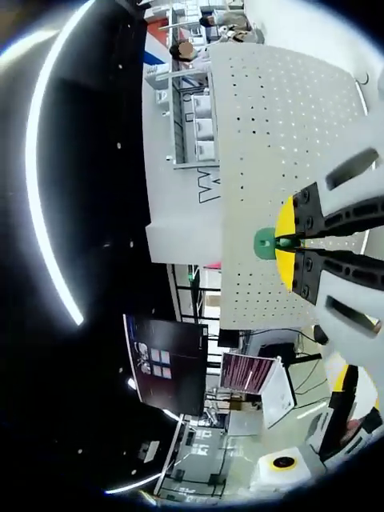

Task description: Insert the hook assembly into the mounting plate slot until the hook locks in place.

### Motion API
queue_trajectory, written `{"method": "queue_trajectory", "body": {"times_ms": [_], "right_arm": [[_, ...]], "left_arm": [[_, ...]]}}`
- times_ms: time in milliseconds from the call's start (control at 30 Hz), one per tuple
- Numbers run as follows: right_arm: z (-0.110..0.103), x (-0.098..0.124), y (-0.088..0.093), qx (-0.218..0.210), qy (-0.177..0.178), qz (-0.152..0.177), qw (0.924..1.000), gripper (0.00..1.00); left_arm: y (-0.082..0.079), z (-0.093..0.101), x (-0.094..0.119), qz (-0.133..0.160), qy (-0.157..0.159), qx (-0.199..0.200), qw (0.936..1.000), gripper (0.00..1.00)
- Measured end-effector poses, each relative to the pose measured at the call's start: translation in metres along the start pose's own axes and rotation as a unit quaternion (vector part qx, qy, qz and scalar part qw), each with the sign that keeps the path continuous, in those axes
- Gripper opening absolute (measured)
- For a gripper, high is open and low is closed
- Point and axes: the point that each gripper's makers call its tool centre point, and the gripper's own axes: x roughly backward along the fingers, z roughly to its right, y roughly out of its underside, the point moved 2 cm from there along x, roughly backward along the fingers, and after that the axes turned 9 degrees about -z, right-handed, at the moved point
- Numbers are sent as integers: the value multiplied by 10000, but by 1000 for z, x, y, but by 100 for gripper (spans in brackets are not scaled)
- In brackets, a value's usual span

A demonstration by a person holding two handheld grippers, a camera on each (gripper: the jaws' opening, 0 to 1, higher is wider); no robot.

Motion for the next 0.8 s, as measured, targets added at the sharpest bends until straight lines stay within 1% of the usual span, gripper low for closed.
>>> {"method": "queue_trajectory", "body": {"times_ms": [133,167,367,500,633,800], "right_arm": [[9,-10,1,121,159,34,9998,1],[15,-14,1,68,223,34,9997,1],[41,-31,-4,58,558,115,9984,1],[53,-41,-7,19,726,164,9972,1],[60,-51,-9,10,808,194,9965,1],[61,-65,-9,94,859,198,9961,1]], "left_arm": [[3,0,1,-40,-4,24,10000,52],[4,0,1,-51,2,30,10000,52],[7,-2,0,-110,-37,62,9999,52],[8,-3,-1,-155,-49,55,9999,52],[9,-4,-2,-170,-71,80,9998,52],[9,-4,-5,-188,-74,82,9998,52]]}}
